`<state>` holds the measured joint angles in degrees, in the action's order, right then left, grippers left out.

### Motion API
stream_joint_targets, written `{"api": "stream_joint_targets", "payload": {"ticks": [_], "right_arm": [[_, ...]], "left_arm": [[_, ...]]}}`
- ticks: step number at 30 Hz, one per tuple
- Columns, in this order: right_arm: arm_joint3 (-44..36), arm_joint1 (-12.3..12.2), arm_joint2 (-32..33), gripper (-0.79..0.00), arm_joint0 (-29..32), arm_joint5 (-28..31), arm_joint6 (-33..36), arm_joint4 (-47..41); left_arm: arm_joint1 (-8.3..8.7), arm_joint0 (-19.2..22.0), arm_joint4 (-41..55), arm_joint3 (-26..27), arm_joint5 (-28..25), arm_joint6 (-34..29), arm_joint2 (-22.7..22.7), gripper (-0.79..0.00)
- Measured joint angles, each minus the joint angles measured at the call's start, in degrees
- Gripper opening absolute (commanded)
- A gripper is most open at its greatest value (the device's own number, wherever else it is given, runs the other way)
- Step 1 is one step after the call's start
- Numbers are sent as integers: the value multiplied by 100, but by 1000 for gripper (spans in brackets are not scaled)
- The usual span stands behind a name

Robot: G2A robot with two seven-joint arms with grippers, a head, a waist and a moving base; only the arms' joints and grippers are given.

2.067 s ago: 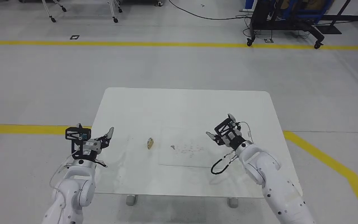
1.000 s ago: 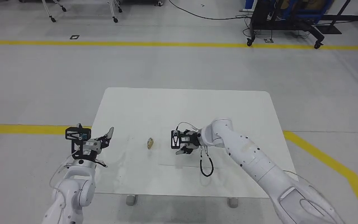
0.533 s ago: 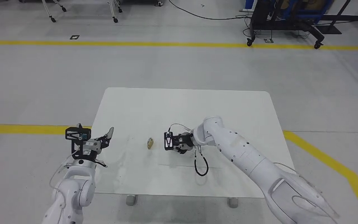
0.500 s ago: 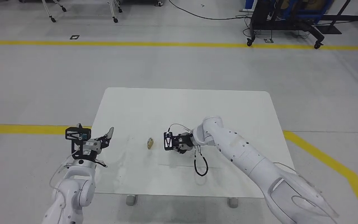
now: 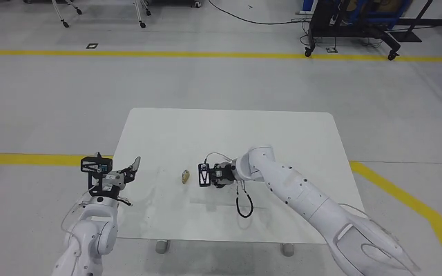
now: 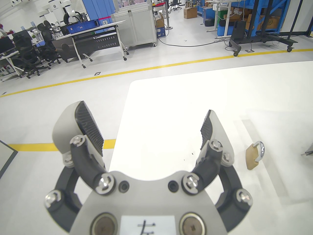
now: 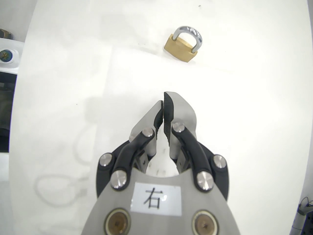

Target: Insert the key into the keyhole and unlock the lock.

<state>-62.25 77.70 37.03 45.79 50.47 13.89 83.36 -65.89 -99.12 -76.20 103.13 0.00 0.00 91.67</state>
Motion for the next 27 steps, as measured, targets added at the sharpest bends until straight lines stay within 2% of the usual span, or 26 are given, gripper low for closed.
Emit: {"api": "stream_joint_targets", "payload": {"ticks": [12, 17, 22, 27], "right_arm": [[-67, -24, 40, -785, 73, -65, -107, 16], [-317, -201, 297, -785, 411, -454, -959, 494], [-497, -433, 614, -785, 729, -408, -1657, 982], [-756, -574, 735, -785, 954, -419, -2045, 1421]], "left_arm": [[-4, -2, 67, -5, -105, -28, -23, 0], [19, 1, 933, 51, -957, -520, 170, 0], [66, 41, 1606, 212, -1896, -1289, 251, 0], [86, 171, 1303, 525, -2035, -2010, -23, 0]]}}
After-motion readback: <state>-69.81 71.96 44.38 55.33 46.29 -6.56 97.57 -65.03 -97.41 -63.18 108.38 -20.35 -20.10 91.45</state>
